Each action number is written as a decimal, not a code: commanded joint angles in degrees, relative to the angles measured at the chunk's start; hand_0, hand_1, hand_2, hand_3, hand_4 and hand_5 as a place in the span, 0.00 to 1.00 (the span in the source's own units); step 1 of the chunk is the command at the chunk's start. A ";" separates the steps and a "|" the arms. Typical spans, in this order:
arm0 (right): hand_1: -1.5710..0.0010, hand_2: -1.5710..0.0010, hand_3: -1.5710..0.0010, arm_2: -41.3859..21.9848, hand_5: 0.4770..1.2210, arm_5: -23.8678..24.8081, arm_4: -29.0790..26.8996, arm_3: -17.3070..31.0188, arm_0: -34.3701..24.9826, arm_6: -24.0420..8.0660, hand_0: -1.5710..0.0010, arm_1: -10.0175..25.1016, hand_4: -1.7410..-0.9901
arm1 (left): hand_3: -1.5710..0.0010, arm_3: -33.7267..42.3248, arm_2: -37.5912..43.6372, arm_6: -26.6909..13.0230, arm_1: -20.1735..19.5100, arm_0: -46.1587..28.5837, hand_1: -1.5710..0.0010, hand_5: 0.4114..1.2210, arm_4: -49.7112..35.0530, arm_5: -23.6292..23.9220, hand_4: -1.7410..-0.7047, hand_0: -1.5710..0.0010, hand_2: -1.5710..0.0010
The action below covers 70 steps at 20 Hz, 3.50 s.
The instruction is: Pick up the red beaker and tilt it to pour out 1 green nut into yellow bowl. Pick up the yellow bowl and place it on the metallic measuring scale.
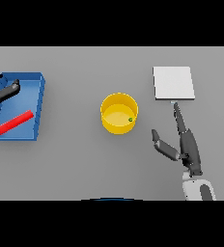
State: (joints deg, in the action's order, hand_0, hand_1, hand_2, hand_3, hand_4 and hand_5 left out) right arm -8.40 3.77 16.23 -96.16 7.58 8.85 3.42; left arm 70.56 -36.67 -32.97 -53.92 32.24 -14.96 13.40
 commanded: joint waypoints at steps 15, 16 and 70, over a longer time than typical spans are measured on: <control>1.00 1.00 1.00 -6.65 0.29 -8.79 10.82 2.46 -13.55 -6.87 1.00 9.35 0.63 | 1.00 -2.63 1.49 5.19 2.58 0.92 1.00 0.37 -0.10 2.81 0.92 0.99 1.00; 1.00 1.00 1.00 -7.71 0.28 -9.97 12.88 2.65 -14.81 -7.19 1.00 11.15 0.62 | 1.00 -2.16 1.60 5.20 2.36 0.75 1.00 0.37 -0.35 2.72 0.91 1.00 1.00; 0.02 0.06 0.19 -27.88 0.99 -38.83 25.57 23.55 -46.25 -3.51 0.02 17.80 0.01 | 1.00 -0.45 1.73 5.53 0.46 0.96 1.00 0.39 -0.53 2.11 0.91 1.00 1.00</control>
State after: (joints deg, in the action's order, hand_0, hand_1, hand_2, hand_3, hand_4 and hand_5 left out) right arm -36.29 -35.03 41.78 -72.61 -38.69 5.39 21.23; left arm 70.11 -34.93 -27.45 -53.48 33.21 -15.49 15.52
